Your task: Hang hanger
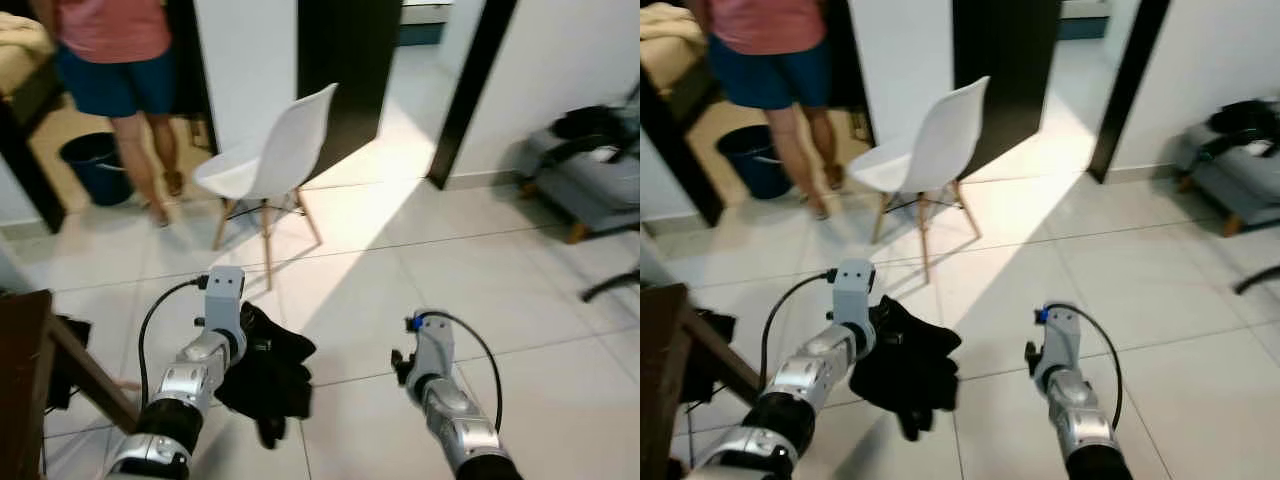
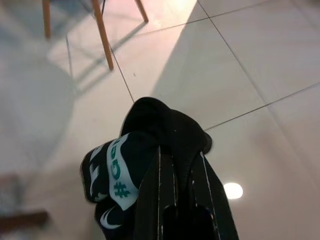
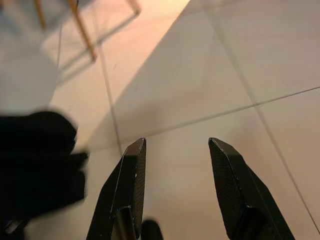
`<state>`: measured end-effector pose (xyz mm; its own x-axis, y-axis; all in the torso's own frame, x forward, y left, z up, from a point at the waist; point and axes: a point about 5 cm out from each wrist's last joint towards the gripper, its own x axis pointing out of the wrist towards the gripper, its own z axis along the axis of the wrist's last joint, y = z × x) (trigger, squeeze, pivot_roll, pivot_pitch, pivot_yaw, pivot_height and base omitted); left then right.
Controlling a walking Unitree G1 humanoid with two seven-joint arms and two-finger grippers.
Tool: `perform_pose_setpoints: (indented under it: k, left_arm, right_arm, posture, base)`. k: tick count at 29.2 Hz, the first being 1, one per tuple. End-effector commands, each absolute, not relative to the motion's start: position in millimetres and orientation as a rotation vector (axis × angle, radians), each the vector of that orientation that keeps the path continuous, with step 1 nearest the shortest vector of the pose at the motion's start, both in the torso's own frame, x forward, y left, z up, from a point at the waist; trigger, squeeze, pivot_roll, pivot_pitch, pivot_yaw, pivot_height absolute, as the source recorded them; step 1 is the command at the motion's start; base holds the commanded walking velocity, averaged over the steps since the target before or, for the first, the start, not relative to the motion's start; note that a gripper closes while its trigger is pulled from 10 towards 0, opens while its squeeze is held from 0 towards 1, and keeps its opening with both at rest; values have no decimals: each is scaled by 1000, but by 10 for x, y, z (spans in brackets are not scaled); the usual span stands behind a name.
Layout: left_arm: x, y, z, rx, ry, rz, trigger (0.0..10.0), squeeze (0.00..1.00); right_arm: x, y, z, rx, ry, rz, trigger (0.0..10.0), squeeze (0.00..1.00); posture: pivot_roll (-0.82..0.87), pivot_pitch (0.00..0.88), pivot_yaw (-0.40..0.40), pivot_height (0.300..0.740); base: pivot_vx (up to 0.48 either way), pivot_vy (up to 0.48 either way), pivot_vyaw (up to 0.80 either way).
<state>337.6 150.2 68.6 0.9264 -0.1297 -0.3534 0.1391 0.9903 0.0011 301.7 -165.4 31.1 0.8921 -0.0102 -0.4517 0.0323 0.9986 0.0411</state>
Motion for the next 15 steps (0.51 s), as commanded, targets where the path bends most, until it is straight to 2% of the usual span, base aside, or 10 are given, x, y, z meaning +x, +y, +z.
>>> perform_pose_setpoints:
  k: [1,5,8,13,15]
  left_arm:
    - [3357,1533,682,71,341,-134,10000,0]
    - [3372,1479,808,-13,290,-187,10000,0]
    - [3372,1479,808,-13,290,-187,10000,0]
    - [3358,1348,1033,4,126,-303,10000,0]
    - [3358,1348,1033,4,126,-303,10000,0]
  right_arm:
    - [2967,-1603,232,51,501,-14,10000,0]
    - [2973,-1589,242,52,493,-15,10000,0]
    - [2973,-1589,242,52,493,-15,10000,0]
    - [2962,-1570,290,57,456,5,10000,0]
    - [2962,-1570,290,57,456,5,10000,0]
  posture:
    - [-37,121,15,740]
    - [-36,124,18,740]
    - [-36,124,18,740]
    - [-39,130,22,740]
    - [-39,130,22,740]
  base:
    - [0,0,-800]
    - [0,0,-800]
    - [0,0,-800]
    - [0,0,-800]
    - [0,0,-800]
